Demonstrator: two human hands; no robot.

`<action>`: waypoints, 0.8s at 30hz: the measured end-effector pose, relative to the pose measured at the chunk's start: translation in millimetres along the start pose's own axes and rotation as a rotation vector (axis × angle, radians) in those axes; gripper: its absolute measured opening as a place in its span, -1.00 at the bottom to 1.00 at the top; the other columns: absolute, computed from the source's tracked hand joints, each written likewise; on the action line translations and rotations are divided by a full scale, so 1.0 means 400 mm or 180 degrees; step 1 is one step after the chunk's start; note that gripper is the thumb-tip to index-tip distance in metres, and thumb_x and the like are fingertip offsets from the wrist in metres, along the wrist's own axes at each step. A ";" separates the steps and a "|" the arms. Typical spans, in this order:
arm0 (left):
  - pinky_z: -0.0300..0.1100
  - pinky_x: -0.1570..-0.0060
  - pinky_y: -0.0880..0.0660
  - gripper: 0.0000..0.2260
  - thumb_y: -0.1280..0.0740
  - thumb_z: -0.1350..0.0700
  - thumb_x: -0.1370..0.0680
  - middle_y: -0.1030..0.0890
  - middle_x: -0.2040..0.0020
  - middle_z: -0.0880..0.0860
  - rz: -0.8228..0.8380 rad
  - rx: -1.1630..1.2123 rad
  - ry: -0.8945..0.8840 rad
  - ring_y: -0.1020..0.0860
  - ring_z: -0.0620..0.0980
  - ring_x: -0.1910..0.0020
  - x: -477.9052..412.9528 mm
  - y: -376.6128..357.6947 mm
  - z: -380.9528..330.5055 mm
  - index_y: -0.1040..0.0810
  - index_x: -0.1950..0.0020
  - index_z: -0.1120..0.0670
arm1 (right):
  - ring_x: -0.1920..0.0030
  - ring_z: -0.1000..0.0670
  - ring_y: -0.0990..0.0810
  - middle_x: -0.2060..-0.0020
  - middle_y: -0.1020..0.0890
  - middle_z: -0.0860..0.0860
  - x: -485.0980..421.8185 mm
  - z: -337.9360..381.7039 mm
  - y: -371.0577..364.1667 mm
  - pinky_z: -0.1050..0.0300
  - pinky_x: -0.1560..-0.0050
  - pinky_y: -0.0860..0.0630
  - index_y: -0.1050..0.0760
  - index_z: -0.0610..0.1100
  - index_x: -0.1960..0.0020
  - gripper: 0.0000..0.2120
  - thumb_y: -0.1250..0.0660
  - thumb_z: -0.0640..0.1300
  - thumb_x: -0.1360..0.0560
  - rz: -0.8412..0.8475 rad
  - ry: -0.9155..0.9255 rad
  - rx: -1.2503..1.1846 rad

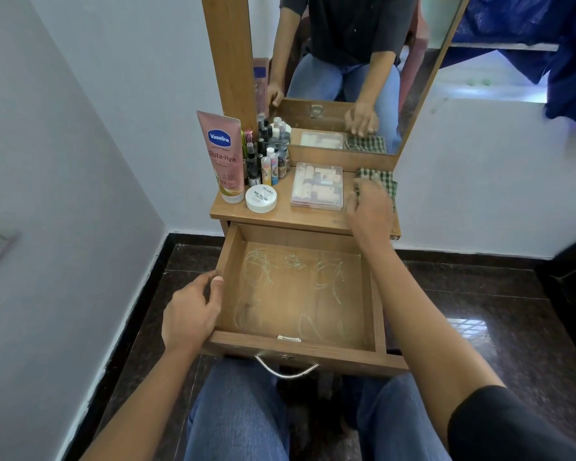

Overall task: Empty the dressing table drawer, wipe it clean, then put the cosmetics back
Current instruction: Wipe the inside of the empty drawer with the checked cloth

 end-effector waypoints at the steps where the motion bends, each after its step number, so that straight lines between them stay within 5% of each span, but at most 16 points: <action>1: -0.14 0.25 -0.44 -0.67 -0.13 -0.13 -0.61 -0.49 0.34 -0.07 -0.0002 -0.0004 0.0003 -0.57 0.02 0.24 0.001 -0.001 0.001 -0.55 -0.28 -0.10 | -0.33 -0.20 -0.42 -0.15 -0.58 -0.21 -0.012 -0.027 -0.002 -0.12 -0.32 -0.37 -0.51 -0.27 -0.18 -0.66 -0.16 -0.15 -0.50 0.0122 -0.0157 0.0059; 6: -0.15 0.28 -0.40 -0.67 -0.14 -0.12 -0.61 -0.48 0.35 -0.08 -0.0031 -0.0004 0.0000 -0.53 -0.01 0.28 -0.005 0.002 0.000 -0.55 -0.27 -0.09 | -0.16 -0.20 -0.48 -0.10 -0.56 -0.21 -0.021 -0.070 -0.001 -0.07 -0.17 -0.41 -0.50 -0.28 -0.12 -0.55 -0.13 0.09 -0.54 0.0612 -0.0256 0.0422; 10: -0.17 0.34 -0.36 -0.68 -0.15 -0.10 -0.62 -0.50 0.40 -0.10 -0.0050 0.0014 -0.0006 -0.50 -0.10 0.35 -0.003 0.000 -0.003 -0.57 -0.27 -0.05 | -0.31 -0.16 -0.42 -0.26 -0.50 -0.16 -0.005 -0.074 0.015 -0.05 -0.18 -0.44 -0.42 -0.23 -0.31 -0.41 -0.24 0.21 -0.50 0.0841 -0.0198 0.0767; 19: -0.13 0.28 -0.40 -0.65 -0.13 -0.15 -0.60 -0.47 0.39 -0.10 -0.0011 0.0017 0.0063 -0.54 0.01 0.28 -0.003 -0.002 0.003 -0.56 -0.27 -0.09 | 0.21 -0.11 -0.46 0.12 -0.59 -0.15 0.093 -0.010 0.126 0.11 0.27 -0.30 -0.44 -0.22 -0.04 -0.79 -0.19 -0.07 -0.59 0.1157 -0.0077 0.1400; 24: -0.14 0.30 -0.38 -0.66 -0.14 -0.14 -0.61 -0.50 0.37 -0.09 -0.0025 0.0013 0.0034 -0.53 -0.02 0.29 -0.003 -0.001 0.000 -0.56 -0.27 -0.09 | 0.33 0.11 -0.54 0.29 -0.58 0.04 0.222 0.066 0.168 0.30 0.41 -0.38 -0.50 -0.13 0.01 -0.88 -0.26 -0.08 -0.57 0.1228 -0.0337 -0.0114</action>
Point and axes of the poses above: each hand's wrist, its own x-axis away from the middle knuckle, its own y-axis out of the back of the hand, z = x × y, the point moved 3 cm from there along -x, towards the middle knuckle
